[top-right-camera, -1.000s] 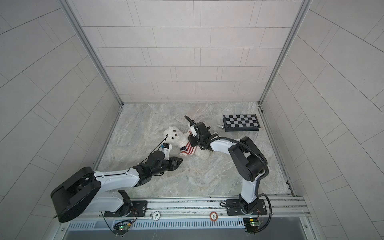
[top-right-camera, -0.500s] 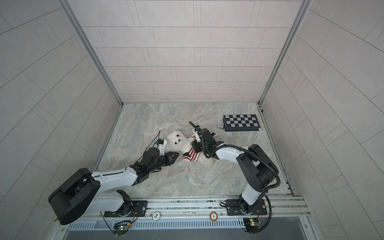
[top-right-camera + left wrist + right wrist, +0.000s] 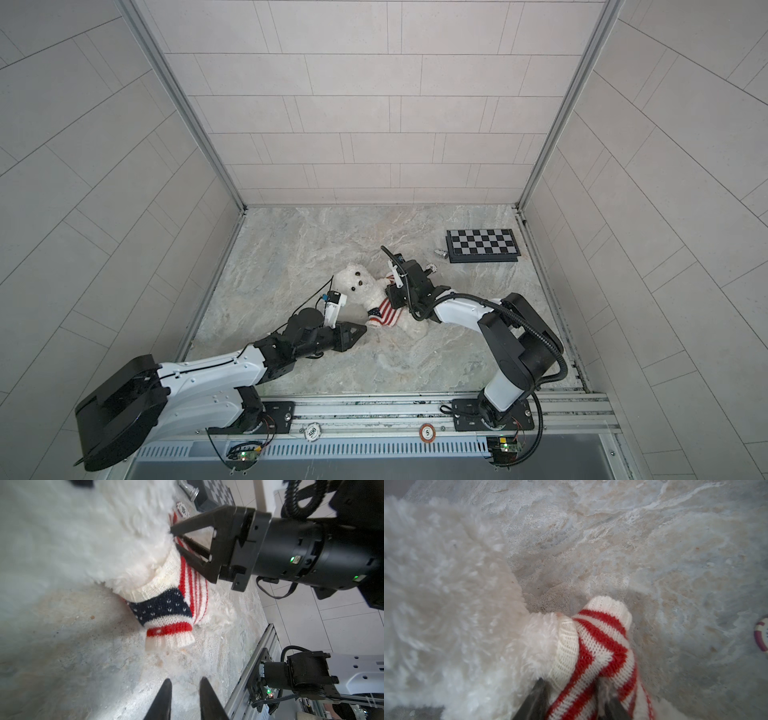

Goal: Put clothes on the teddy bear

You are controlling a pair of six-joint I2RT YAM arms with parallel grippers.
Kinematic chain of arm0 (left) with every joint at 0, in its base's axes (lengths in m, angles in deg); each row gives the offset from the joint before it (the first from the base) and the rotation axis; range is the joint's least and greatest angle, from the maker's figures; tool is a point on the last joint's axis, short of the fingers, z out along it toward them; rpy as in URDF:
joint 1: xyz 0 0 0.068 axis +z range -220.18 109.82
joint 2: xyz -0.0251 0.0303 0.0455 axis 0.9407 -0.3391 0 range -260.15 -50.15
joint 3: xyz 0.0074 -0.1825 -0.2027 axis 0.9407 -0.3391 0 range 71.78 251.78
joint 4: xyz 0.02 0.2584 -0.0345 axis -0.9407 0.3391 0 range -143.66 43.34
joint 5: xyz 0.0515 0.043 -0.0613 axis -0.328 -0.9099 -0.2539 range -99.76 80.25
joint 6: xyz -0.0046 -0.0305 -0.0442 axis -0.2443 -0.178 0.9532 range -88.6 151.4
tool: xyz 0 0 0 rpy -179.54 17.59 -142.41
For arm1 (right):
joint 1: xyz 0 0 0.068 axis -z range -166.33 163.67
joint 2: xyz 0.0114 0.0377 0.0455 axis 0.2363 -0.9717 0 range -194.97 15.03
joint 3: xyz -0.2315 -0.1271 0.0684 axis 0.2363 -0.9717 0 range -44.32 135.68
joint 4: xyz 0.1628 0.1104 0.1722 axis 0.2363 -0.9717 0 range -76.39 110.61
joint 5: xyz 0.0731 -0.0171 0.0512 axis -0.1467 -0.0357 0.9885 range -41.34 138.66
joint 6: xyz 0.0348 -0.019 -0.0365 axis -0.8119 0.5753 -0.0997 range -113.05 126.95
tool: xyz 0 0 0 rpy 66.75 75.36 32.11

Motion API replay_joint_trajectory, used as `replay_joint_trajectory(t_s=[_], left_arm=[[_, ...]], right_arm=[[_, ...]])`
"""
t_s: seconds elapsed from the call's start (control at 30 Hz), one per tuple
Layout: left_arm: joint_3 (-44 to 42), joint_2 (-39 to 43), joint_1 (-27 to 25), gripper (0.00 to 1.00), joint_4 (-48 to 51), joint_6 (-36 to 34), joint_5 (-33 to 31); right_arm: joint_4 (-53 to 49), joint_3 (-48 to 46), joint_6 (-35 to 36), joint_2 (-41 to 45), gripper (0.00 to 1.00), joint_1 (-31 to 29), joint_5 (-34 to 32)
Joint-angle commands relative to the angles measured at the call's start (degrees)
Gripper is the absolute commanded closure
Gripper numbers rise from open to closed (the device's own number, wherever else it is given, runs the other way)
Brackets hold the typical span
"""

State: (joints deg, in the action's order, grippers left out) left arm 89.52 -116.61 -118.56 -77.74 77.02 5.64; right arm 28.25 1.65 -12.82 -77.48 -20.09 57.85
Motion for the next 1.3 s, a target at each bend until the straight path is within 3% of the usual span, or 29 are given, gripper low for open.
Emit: replay_joint_trajectory(t_s=[0.0, 0.2, 0.53, 0.97, 1.27], left_arm=[[2.87, -4.04, -0.18, 0.79, 1.29, -1.26, 1.88], [5.16, -10.91, -0.61, 0.86, -5.37, 1.22, 4.55], [7.86, -13.27, -0.70, 0.92, -4.96, 2.03, 0.79], [9.88, -14.54, -0.66, 0.92, -2.03, 3.34, -5.56], [9.23, -14.83, 0.58, 0.92, -2.63, 2.98, -5.57]], right_arm=[[-7.90, -1.42, -0.42, -3.06, 0.58, -0.35, -1.71], [-6.86, -1.68, -1.22, -3.38, 0.58, -0.39, -1.59], [-6.69, -2.81, -1.70, -2.44, 0.59, -0.43, -1.55], [-5.56, -6.97, -3.76, 1.64, 0.59, -1.46, -1.47], [-4.21, -12.89, -8.31, 8.68, 0.59, -3.37, -0.80]])
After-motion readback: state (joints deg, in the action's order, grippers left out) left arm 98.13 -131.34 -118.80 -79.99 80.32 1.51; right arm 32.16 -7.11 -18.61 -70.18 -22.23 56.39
